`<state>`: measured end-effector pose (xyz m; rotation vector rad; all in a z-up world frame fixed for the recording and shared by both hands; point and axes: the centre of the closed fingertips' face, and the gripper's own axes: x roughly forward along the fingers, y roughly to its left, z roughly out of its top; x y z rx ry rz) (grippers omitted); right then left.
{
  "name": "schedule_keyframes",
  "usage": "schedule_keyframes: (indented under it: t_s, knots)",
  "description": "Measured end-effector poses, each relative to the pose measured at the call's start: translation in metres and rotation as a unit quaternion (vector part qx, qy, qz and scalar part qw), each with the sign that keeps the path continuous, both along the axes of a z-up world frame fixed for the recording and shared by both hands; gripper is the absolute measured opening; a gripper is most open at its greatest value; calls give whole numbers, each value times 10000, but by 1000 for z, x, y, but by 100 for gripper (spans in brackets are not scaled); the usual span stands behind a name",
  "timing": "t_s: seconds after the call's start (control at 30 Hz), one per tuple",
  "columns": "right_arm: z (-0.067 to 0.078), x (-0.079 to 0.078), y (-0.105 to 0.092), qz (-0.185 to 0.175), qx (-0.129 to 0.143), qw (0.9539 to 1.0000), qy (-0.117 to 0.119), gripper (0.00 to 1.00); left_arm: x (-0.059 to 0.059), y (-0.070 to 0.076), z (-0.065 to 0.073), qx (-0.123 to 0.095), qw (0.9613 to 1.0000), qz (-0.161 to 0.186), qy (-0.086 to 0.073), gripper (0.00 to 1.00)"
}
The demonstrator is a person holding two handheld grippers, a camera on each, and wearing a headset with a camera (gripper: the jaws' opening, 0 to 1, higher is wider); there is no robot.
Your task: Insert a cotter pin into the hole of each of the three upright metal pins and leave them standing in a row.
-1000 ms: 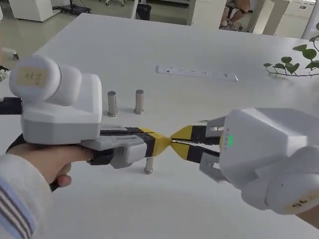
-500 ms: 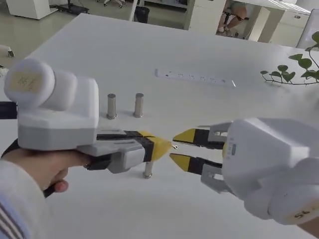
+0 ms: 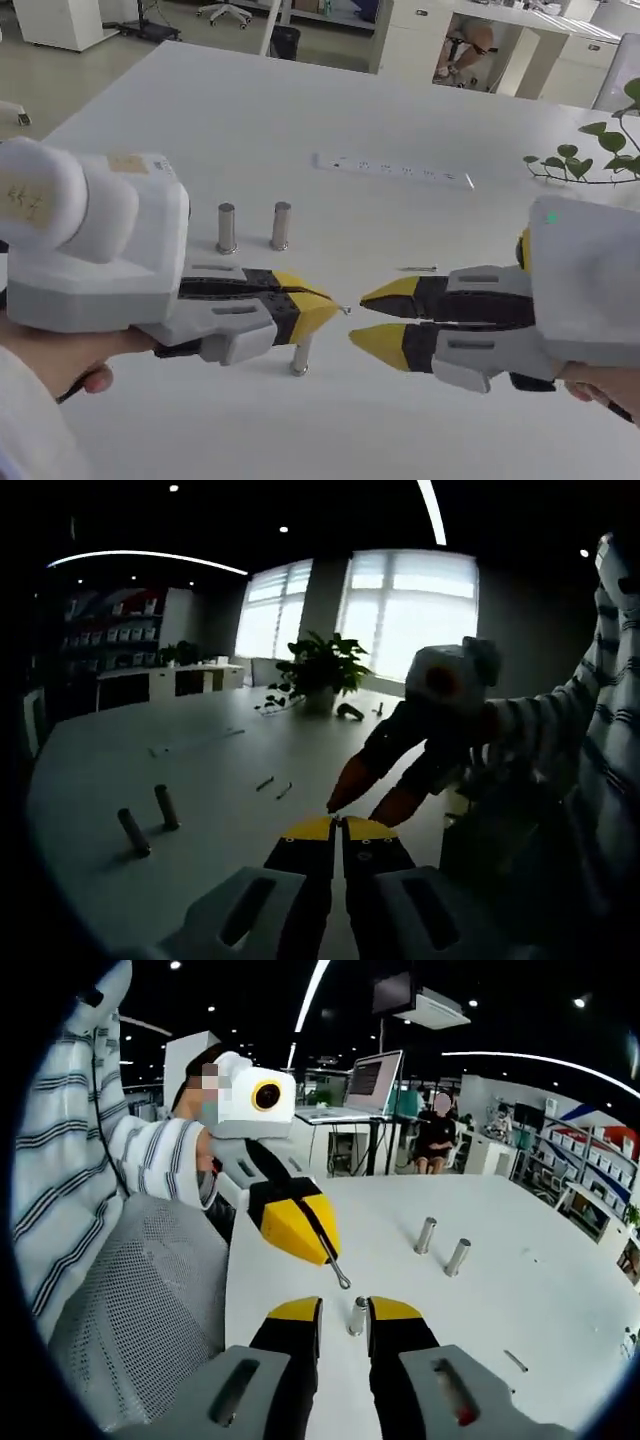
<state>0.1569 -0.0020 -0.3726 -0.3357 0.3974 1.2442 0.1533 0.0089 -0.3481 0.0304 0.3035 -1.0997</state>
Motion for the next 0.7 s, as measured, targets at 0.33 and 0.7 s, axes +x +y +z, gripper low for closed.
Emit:
schedule_keyframes:
  t_s: [0.33, 0.7]
  knots:
    - [-4, -13, 2, 375, 218, 9967, 686, 13, -8, -5, 2, 172, 9986, -422, -253, 0]
    - [-1, -22, 6, 366, 467, 9939, 924, 11, -19, -15, 7, 286, 9925, -877, -808, 0]
